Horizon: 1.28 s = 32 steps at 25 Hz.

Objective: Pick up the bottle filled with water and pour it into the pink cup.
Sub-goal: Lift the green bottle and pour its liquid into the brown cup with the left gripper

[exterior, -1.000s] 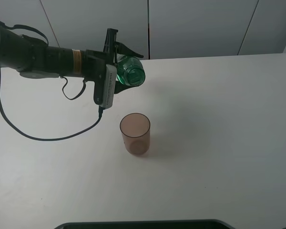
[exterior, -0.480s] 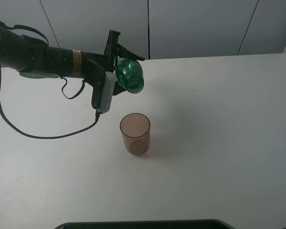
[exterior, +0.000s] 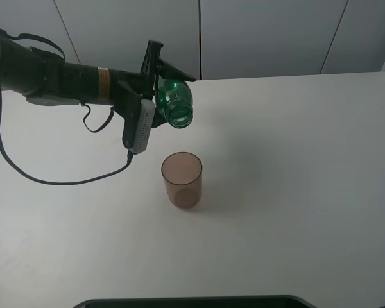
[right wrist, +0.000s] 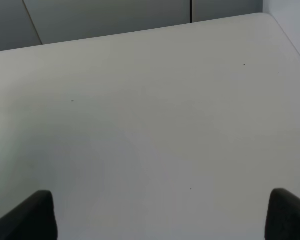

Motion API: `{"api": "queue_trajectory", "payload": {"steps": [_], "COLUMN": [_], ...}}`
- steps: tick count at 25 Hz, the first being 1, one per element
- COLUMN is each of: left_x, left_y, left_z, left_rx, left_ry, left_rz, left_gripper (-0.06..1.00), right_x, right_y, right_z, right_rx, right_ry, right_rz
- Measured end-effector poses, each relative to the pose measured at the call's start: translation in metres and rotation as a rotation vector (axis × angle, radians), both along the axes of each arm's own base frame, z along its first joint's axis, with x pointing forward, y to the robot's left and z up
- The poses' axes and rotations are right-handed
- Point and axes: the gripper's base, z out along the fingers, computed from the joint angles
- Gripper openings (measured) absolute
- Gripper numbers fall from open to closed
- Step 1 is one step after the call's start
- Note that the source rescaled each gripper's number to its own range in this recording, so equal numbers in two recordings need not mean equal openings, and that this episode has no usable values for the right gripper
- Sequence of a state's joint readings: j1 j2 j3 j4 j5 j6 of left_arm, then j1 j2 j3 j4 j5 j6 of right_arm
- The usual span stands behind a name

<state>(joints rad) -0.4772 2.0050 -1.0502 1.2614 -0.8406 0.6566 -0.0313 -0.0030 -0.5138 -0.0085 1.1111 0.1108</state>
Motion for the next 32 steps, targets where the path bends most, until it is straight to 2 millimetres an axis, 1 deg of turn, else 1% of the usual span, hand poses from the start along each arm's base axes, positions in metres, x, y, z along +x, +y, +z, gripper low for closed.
{"api": "queue_trajectory", "payload": {"steps": [6,15,32], "left_x": [-0.0006,-0.006,-0.0015], "left_y": [-0.0007,-0.0089,-0.008], "left_z": [0.0001,-0.0008,-0.0004], "left_rx": [0.009,0.03,0.041], "left_ry": [-0.046,-0.091,-0.144], "left_rz": [-0.021,-0.051,-0.017], "left_gripper": [0.02,0.02,0.02], "right_x": [0.0,0.0,0.0], "right_y": [0.0,0.0,0.0], "right_z": [0.0,0.0,0.0], "right_rx": [0.0,0.0,0.0], "right_ry": [0.0,0.0,0.0], "right_rz": [0.0,0.0,0.0]}}
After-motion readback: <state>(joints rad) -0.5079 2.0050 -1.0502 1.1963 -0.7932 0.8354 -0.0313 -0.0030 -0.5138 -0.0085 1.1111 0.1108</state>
